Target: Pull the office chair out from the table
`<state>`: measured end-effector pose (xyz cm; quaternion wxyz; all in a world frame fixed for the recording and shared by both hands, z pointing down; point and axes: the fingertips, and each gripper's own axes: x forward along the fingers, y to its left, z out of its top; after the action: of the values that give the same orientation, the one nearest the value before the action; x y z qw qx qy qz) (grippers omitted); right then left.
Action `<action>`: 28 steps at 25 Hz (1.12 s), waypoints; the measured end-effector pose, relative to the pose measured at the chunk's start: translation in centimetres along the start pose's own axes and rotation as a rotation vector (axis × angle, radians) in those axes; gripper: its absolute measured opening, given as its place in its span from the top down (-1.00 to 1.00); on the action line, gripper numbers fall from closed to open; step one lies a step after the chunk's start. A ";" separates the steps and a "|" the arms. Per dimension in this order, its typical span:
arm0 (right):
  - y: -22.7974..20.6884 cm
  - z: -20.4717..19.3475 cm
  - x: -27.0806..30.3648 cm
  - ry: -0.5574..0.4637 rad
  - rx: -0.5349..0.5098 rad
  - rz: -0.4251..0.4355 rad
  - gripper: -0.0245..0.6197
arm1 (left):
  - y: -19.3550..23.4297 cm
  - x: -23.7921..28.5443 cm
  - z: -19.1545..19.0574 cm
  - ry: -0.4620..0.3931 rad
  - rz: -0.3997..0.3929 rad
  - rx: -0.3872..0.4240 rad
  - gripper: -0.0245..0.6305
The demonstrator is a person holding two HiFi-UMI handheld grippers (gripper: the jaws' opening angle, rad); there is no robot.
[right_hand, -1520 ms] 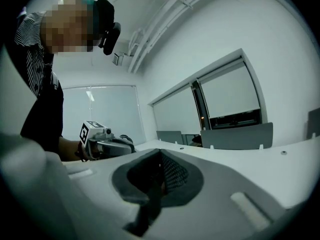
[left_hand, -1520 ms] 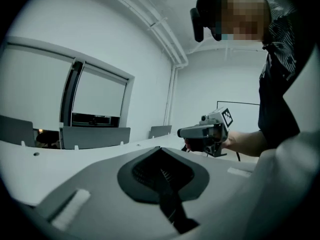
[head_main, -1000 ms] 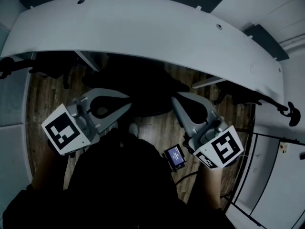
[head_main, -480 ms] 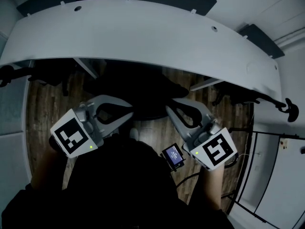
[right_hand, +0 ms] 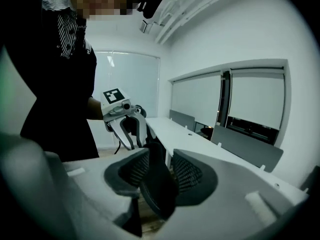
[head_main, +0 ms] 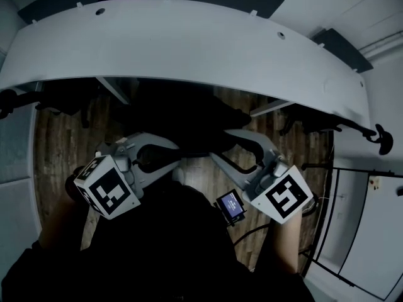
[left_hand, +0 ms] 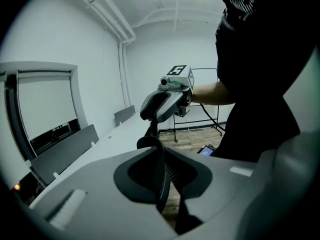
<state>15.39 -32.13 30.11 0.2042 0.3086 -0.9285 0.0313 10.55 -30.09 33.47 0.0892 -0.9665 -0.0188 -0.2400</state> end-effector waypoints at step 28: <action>1.7 -11.1 5.4 0.516 -0.379 0.110 -0.39 | 0.2 4.9 -9.0 0.536 0.047 0.431 -0.45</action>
<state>14.45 -31.73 42.48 0.4847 0.1962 -0.8507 -0.0537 10.73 -31.99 43.51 0.2988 -0.8281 -0.0226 -0.4738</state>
